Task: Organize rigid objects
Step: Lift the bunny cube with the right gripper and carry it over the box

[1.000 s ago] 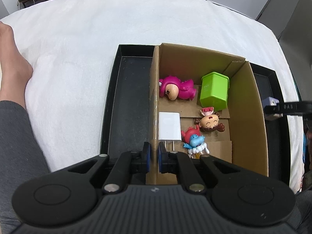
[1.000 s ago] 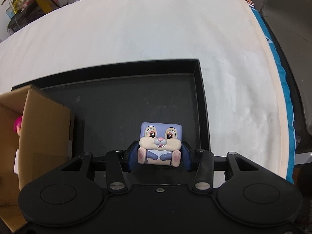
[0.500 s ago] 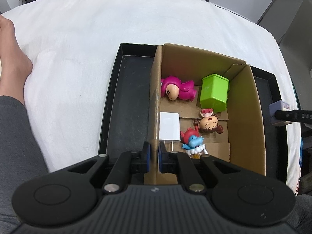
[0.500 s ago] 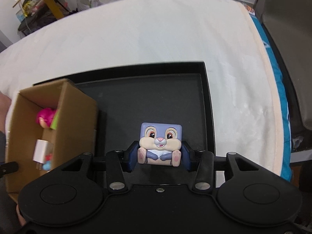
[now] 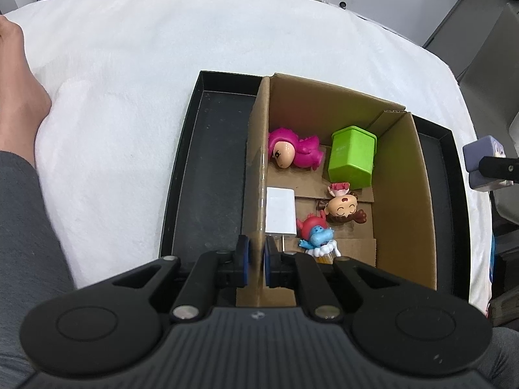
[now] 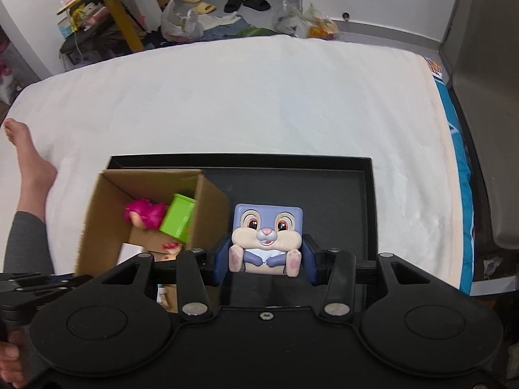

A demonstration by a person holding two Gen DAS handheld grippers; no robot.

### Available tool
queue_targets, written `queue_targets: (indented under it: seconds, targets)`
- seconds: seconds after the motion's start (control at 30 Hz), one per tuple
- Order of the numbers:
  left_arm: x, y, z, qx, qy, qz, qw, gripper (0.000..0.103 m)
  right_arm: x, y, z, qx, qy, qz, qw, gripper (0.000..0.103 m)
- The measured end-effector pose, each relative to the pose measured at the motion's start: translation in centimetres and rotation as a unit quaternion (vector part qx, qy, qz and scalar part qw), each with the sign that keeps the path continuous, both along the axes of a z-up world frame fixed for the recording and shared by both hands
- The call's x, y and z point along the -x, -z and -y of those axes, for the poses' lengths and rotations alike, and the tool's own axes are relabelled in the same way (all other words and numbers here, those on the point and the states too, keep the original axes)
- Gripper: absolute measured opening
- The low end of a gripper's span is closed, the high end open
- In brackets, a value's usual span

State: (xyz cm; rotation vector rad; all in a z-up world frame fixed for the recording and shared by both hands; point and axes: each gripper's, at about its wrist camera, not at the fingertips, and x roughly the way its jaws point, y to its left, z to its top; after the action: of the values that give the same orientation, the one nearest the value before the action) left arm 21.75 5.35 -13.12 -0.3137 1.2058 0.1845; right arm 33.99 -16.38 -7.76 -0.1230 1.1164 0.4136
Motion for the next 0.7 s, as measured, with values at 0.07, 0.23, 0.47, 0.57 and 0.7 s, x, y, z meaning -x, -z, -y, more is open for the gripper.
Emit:
queue_targets:
  seconds: [0.07, 0.23, 0.47, 0.57, 0.7]
  targets:
    - [0.0, 0.0, -0.1, 0.002, 0.001, 0.001, 1.0, 0.008, 0.3, -0.5, -0.7, 0.0, -0.008, 0.003, 1.0, 0.044]
    - [0.2, -0.2, -0.6, 0.017, 0.001, 0.006, 0.9998, 0.009, 1.4, -1.4, -2.6, -0.004, -0.026, 0.004, 1.0, 0.044]
    - [0.2, -0.2, -0.7, 0.024, 0.004, 0.01, 0.9997, 0.009, 2.6, -1.4, -5.7, -0.004, -0.048, -0.002, 0.999, 0.044]
    - [0.3, -0.2, -0.8, 0.027, 0.006, 0.013, 0.9995, 0.009, 3.1, -1.3, -6.6, -0.008, -0.057, -0.004, 0.998, 0.044]
    - [0.3, -0.2, -1.0, 0.036, 0.006, 0.017, 0.9992, 0.01, 3.7, -0.9, -7.9, 0.001, -0.071, -0.011, 0.997, 0.044]
